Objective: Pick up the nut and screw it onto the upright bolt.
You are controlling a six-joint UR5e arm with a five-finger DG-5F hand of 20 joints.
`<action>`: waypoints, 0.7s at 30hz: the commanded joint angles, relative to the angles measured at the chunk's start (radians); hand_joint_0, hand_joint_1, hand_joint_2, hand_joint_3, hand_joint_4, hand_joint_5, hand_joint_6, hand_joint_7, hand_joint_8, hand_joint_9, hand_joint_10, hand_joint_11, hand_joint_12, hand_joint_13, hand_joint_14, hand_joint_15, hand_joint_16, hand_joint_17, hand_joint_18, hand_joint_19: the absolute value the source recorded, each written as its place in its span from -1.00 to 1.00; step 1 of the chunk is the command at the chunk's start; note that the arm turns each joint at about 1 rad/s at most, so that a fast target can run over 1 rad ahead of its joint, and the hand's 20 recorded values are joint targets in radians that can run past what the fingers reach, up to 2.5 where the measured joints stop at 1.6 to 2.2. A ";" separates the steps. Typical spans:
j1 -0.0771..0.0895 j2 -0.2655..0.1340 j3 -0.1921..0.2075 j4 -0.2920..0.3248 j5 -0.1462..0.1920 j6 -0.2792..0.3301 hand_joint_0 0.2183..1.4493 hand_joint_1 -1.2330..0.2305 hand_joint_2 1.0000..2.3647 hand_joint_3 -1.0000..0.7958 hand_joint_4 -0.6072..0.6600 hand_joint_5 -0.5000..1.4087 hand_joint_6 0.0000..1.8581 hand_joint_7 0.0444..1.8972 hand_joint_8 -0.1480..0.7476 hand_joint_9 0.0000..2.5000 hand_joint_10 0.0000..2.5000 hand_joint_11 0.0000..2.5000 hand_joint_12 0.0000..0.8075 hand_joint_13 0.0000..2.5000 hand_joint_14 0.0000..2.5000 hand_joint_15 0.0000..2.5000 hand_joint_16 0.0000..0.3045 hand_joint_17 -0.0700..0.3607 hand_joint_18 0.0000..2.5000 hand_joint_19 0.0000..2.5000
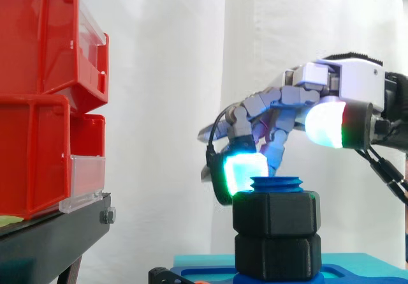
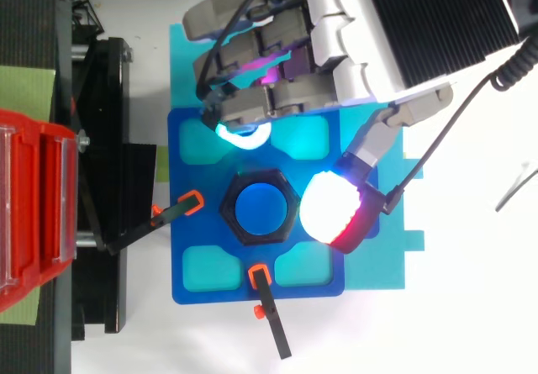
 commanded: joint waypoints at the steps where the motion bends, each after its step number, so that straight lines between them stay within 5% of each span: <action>1: -0.002 -0.001 0.016 -0.005 -0.008 0.000 -0.51 0.48 -1.00 -0.44 0.39 -0.50 -0.46 0.08 -0.14 -0.06 -1.00 -1.00 -0.50 -0.41 -1.00 -1.00 -0.89 -0.50 -0.69 -1.00; 6: -0.007 -0.001 0.014 0.024 -0.011 0.011 -0.52 0.49 -1.00 -0.44 0.37 -0.53 -0.46 -0.15 -0.16 -0.14 -1.00 -1.00 -0.48 -0.46 -1.00 -1.00 -0.88 -0.48 -0.73 -1.00; 21: 0.035 -0.001 -0.032 0.055 0.029 0.052 -0.56 0.58 -1.00 -0.44 0.39 -0.58 -0.46 -0.36 -0.23 -0.52 -1.00 -1.00 -0.31 -0.83 -1.00 -1.00 -0.81 -0.37 -1.00 -1.00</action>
